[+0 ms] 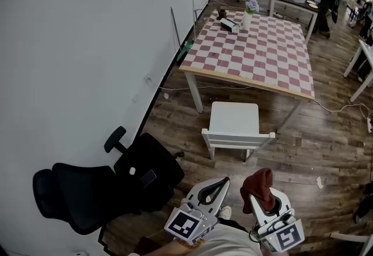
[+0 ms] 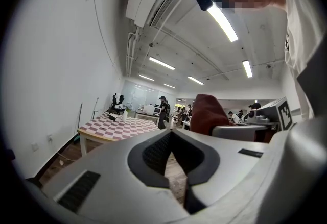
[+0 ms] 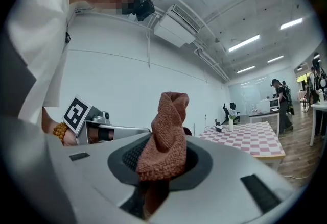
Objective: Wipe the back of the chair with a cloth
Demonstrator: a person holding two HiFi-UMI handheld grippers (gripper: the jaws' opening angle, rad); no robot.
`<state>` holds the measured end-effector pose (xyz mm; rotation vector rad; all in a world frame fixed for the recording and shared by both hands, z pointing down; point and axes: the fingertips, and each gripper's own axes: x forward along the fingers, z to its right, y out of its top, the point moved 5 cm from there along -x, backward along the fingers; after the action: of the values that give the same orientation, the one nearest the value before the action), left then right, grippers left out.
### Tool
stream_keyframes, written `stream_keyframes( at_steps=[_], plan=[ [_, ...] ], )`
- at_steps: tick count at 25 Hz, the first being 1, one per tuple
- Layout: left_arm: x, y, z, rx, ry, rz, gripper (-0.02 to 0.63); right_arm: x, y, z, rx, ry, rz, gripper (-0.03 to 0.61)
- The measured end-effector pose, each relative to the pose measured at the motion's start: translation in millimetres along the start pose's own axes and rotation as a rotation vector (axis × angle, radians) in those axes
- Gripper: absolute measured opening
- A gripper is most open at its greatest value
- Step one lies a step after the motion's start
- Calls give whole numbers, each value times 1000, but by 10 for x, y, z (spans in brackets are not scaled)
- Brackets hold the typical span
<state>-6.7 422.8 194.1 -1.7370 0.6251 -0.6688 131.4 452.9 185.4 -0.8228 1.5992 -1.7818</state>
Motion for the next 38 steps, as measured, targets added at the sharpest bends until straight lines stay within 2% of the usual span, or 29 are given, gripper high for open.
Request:
stream_keyframes(
  at_steps=[5,10,19,26,32,38],
  plan=[
    [147,19,-83,4,-9,-7,12,134,-76,128,15,-1,-19,100],
    [316,59,-396,19,-15,15,9,472,-114,260,14,-2,-33,100],
    [794,270,-1337,26,-87,20,8,1498,-108,593,5,-26,-80,100],
    [1123,423,-2061,28,-86,-2,9,2222,-72,860,0,-56,-95,100],
    [1302,408,-2424,10,-96,-26,9,2570,-132,1037,-10,-81,-118,100],
    [1491,312,-2668,-5,-61,-61,9,2794,-303,1215,-35,-10,-206,100]
  ],
)
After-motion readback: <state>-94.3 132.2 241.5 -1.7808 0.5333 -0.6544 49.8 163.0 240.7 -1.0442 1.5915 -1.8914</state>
